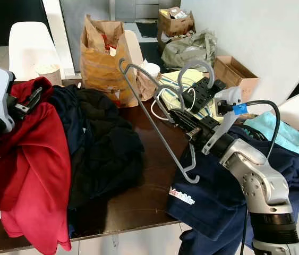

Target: Hang hanger

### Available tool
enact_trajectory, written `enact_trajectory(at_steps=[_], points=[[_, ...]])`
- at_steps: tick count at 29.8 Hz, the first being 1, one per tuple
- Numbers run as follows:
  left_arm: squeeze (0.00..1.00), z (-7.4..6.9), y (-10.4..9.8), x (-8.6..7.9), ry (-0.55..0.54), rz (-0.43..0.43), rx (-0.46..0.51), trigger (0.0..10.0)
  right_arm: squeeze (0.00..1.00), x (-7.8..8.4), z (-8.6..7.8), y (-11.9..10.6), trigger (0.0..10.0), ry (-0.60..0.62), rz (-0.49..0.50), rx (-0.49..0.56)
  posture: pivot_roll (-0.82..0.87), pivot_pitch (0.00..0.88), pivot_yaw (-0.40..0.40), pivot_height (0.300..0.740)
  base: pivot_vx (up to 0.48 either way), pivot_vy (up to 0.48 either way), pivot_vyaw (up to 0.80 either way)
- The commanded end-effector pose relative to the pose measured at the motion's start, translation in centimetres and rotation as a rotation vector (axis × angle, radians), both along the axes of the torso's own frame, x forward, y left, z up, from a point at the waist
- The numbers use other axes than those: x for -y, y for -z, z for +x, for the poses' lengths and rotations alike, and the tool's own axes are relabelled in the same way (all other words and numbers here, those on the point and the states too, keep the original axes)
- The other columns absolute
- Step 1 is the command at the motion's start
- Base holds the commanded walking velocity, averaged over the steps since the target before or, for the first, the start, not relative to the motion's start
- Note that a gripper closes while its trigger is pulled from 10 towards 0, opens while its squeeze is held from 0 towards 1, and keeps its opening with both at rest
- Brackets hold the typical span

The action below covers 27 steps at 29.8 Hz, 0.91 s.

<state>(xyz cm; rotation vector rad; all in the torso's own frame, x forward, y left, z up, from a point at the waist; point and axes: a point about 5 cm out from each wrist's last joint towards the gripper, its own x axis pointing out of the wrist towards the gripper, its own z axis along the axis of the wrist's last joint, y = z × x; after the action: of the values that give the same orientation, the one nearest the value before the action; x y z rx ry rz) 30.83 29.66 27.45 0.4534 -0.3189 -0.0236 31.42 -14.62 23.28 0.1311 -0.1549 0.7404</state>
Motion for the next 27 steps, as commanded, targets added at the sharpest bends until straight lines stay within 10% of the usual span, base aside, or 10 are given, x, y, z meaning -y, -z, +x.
enact_trajectory(at_steps=[1, 11, 12, 13, 14, 27], points=[[0.0, 0.2, 1.1, 0.2, 0.006, -0.005, -0.027, 10.0, 0.0, 0.1, -0.3, -0.1, 10.0, -0.006, -0.003, 0.004, -0.09, 0.11, -0.048, 0.74, 0.0, 0.0, 0.0], [0.0, 0.3, 1.1, 0.4, 0.004, -0.007, -0.01, 10.0, 0.0, 0.1, -0.3, -0.2, 10.0, -0.003, -0.007, 0.002, -0.1, 0.109, -0.048, 0.74, 0.0, 0.0, 0.0], [0.0, 0.2, 1.0, 0.3, -0.008, -0.003, -0.004, 5.2, 0.0, 0.1, -0.4, -0.1, 10.0, -0.003, -0.007, 0.0, -0.1, 0.11, -0.044, 0.74, 0.0, 0.0, 0.0], [0.0, 0.2, 0.9, 0.2, -0.017, -0.002, 0.003, 2.4, 0.0, 0.0, -0.4, -0.1, 10.0, -0.003, -0.007, -0.001, -0.1, 0.11, -0.044, 0.74, 0.0, 0.0, 0.0], [0.0, 0.2, 0.8, 0.1, -0.023, -0.001, 0.01, 1.6, 0.0, 0.0, -0.4, -0.1, 10.0, -0.004, -0.006, -0.003, -0.1, 0.11, -0.044, 0.74, 0.0, 0.0, 0.0], [0.0, 0.2, 0.1, -0.1, -0.027, 0.003, 0.031, 0.0, 0.0, -0.3, -0.3, -0.1, 10.0, -0.005, -0.002, -0.003, -0.09, 0.105, -0.042, 0.74, 0.0, 0.0, 0.0]])
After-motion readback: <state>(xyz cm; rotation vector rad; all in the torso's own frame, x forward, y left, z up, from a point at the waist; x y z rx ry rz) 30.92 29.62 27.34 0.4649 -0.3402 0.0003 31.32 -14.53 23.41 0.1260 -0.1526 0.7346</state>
